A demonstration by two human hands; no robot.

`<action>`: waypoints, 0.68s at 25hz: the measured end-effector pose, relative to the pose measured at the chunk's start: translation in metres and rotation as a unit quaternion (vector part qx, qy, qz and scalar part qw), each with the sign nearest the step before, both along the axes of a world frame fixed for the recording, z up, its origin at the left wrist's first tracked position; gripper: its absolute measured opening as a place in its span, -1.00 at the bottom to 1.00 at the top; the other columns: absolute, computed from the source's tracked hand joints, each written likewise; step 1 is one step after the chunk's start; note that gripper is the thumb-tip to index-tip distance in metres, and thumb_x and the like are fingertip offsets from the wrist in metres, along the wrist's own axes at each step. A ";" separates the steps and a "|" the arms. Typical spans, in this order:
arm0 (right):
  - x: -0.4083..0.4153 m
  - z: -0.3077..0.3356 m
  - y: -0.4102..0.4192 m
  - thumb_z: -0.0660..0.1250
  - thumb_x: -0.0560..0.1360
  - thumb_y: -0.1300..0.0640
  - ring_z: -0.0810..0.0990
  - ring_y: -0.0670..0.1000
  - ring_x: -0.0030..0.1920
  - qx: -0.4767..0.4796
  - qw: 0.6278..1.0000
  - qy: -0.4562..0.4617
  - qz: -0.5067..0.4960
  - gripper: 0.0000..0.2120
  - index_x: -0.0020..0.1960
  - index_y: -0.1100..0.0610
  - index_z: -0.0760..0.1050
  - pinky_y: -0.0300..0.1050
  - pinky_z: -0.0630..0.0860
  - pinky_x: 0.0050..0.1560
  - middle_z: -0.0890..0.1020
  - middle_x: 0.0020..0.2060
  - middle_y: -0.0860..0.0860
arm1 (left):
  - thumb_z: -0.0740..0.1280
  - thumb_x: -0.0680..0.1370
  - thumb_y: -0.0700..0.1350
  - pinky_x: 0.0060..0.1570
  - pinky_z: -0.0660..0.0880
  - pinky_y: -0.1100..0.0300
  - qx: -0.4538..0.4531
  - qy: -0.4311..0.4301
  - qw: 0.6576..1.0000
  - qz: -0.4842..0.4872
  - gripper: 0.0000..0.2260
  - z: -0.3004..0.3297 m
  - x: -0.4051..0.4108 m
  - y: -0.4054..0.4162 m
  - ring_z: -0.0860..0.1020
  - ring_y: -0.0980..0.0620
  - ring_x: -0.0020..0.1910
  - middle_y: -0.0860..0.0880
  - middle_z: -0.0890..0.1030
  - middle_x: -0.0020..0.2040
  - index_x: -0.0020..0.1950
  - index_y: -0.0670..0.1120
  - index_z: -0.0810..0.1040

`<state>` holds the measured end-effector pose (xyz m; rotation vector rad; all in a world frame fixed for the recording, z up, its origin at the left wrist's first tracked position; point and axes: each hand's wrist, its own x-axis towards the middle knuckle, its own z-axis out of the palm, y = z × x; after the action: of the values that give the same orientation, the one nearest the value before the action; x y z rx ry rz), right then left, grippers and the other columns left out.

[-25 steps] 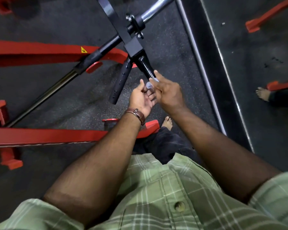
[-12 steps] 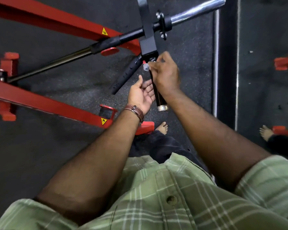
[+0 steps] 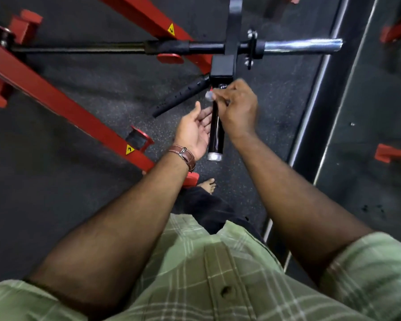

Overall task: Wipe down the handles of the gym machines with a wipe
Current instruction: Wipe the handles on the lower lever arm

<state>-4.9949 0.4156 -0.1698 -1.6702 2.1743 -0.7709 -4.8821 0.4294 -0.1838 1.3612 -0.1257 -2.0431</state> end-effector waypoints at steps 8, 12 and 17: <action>0.008 0.011 0.078 0.49 0.44 0.27 0.50 -0.04 -0.33 -0.015 0.994 -0.085 0.069 -0.98 -0.15 0.22 0.71 -0.22 0.44 -0.32 0.55 -0.30 0.05 | 0.12 0.68 0.11 -0.22 0.57 0.13 0.008 0.043 0.999 0.032 -0.57 -0.008 -0.001 0.002 0.68 -0.07 -0.17 -0.19 0.70 -0.10 0.14 -0.22 0.56; 0.004 -0.001 -0.005 0.37 0.54 0.07 0.49 -0.18 -0.23 0.017 1.000 -0.020 0.006 -0.84 -0.16 0.12 0.59 -0.09 0.50 -0.22 0.50 -0.22 -0.09 | 0.17 0.67 0.09 -0.38 0.49 0.30 -0.009 0.003 1.000 0.013 -0.65 -0.003 -0.007 0.000 0.61 0.13 -0.41 -0.01 0.66 -0.36 -0.07 -0.14 0.57; 0.013 0.011 0.051 0.34 0.54 0.16 0.41 -0.12 -0.13 0.028 0.995 0.053 0.079 -0.87 -0.09 0.15 0.65 -0.09 0.43 -0.26 0.53 -0.15 -0.01 | 0.16 0.68 0.09 -0.06 0.57 0.13 -0.031 -0.039 0.999 -0.023 -0.64 -0.011 0.003 -0.010 0.62 0.06 -0.17 -0.05 0.67 -0.13 0.08 -0.14 0.61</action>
<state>-4.9820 0.4663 -0.1588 -1.8661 2.0806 -0.5848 -4.8791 0.4194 -0.1950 1.4111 -0.2544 -2.0067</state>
